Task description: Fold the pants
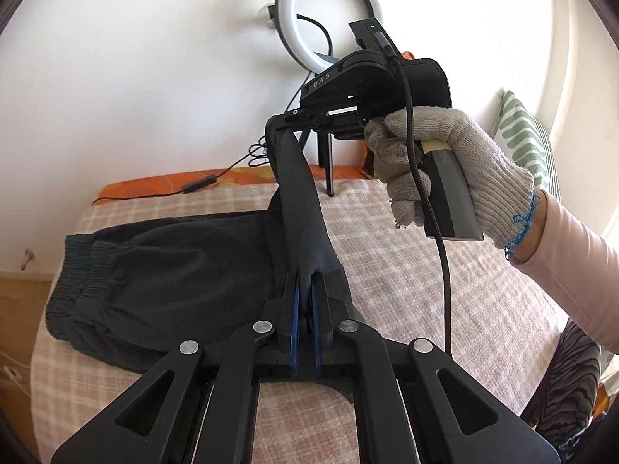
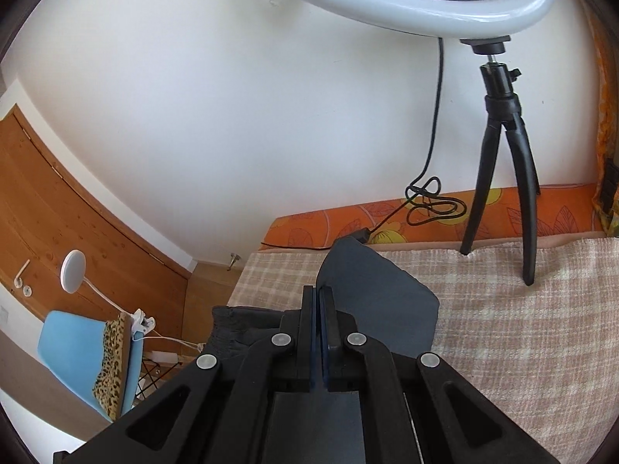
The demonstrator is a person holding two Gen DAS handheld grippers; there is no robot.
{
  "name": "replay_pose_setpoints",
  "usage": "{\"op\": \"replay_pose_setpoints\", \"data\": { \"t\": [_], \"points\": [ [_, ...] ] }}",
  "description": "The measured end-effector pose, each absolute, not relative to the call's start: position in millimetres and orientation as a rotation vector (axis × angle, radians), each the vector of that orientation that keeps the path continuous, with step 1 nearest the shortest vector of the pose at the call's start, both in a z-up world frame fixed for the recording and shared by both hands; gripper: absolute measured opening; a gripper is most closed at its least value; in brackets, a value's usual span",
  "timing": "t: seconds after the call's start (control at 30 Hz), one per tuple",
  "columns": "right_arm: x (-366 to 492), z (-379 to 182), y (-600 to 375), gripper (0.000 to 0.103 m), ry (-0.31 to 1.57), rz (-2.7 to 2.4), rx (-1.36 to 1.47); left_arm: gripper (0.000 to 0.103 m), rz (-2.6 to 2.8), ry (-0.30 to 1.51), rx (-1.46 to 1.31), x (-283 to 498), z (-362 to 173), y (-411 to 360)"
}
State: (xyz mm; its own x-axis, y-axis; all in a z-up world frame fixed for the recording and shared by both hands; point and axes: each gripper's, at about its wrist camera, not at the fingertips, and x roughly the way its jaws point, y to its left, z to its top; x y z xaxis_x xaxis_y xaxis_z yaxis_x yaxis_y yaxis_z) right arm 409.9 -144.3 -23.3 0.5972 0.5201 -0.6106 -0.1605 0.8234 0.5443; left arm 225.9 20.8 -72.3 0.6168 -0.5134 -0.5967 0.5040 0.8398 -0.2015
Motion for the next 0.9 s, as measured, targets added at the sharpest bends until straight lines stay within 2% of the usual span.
{"op": "replay_pose_setpoints", "data": {
  "t": [0.4, 0.9],
  "points": [
    [433.0, -18.8, -30.6, 0.000, 0.861, 0.477, 0.348, 0.004, -0.454, 0.662, -0.102, 238.2, -84.3, 102.3],
    [460.6, -42.1, 80.3, 0.000, 0.893, 0.533, 0.231, 0.004, -0.333, 0.668, -0.193, 249.4, -123.8, 189.2]
  ]
}}
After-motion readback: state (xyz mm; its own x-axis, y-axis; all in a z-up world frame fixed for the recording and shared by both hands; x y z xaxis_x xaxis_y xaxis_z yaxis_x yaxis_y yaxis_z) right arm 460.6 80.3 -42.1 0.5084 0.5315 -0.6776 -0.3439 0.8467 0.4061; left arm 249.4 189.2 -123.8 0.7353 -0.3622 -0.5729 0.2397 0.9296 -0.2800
